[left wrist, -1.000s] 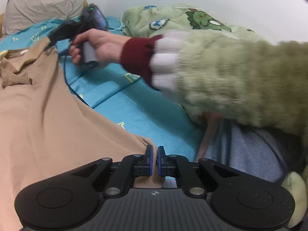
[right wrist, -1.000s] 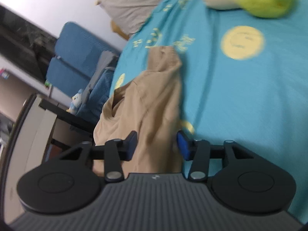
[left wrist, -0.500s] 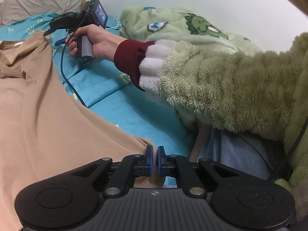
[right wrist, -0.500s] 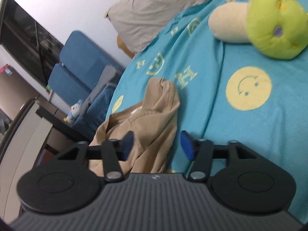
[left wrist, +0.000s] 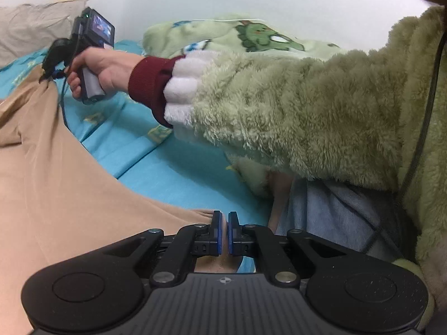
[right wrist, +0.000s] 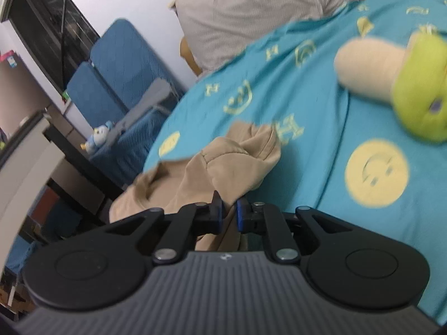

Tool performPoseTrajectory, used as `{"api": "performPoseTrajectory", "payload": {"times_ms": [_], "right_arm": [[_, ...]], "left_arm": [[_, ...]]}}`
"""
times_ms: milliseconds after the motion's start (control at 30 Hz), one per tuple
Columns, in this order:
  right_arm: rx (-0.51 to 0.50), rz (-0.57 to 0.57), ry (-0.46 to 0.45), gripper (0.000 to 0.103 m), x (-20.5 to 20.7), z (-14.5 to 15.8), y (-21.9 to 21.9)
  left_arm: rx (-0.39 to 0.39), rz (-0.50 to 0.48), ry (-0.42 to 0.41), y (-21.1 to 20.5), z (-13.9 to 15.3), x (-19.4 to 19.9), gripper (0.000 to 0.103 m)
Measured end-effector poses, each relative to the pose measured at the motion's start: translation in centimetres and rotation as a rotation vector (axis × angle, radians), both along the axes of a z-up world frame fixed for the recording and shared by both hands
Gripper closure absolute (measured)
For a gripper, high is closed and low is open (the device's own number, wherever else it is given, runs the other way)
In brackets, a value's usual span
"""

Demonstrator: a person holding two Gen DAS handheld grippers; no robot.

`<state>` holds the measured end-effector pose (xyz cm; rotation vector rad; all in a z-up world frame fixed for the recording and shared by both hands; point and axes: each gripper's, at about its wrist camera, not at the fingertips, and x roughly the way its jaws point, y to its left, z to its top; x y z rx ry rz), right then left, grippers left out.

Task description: Fold clothes

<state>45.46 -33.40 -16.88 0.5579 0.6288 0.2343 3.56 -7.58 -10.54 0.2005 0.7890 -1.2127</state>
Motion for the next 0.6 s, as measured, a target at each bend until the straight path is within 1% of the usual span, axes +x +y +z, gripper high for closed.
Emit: {"api": "performPoseTrajectory", "payload": {"times_ms": [67, 167, 233, 267, 400, 433, 467, 500, 533, 567, 600], "right_arm": [[-0.031, 0.002, -0.018, 0.091, -0.2, 1.5, -0.7], [-0.099, 0.008, -0.036, 0.091, -0.4, 2.9, -1.4], [-0.127, 0.017, -0.043, 0.091, -0.3, 2.8, -1.8], [-0.13, 0.018, -0.036, 0.091, -0.2, 2.5, -1.8], [-0.132, 0.004, -0.009, 0.089, 0.1, 0.3, -1.7], [-0.126, -0.002, -0.003, 0.086, 0.1, -0.1, -1.7], [-0.118, -0.002, 0.003, 0.08, 0.2, -0.3, -1.8], [-0.114, 0.0, 0.003, 0.067, 0.2, -0.3, -1.7], [-0.112, 0.002, -0.002, 0.032, 0.1, -0.2, -1.6], [-0.119, 0.004, -0.022, 0.007, -0.4, 0.1, -1.3], [-0.136, 0.004, -0.048, 0.004, -1.0, 0.6, -1.0]], "left_arm": [[-0.001, -0.03, 0.019, -1.2, 0.0, -0.3, 0.103], [-0.023, -0.095, 0.073, -3.4, -0.5, -0.9, 0.103], [-0.011, -0.137, 0.077, -4.9, -1.2, -1.6, 0.103], [-0.006, -0.143, 0.077, -5.2, -1.5, -1.7, 0.103], [0.015, -0.081, 0.066, -4.3, -2.1, -1.0, 0.103], [0.021, -0.066, 0.064, -4.1, -2.3, -0.8, 0.103], [0.026, -0.05, 0.061, -3.8, -2.4, -0.7, 0.102], [0.031, -0.035, 0.059, -3.6, -2.5, -0.5, 0.098], [0.029, -0.015, 0.05, -3.3, -2.4, -0.3, 0.09], [0.016, 0.01, 0.032, -2.9, -2.0, -0.1, 0.085], [0.006, 0.033, 0.007, -2.5, -1.6, 0.0, 0.076]]}}
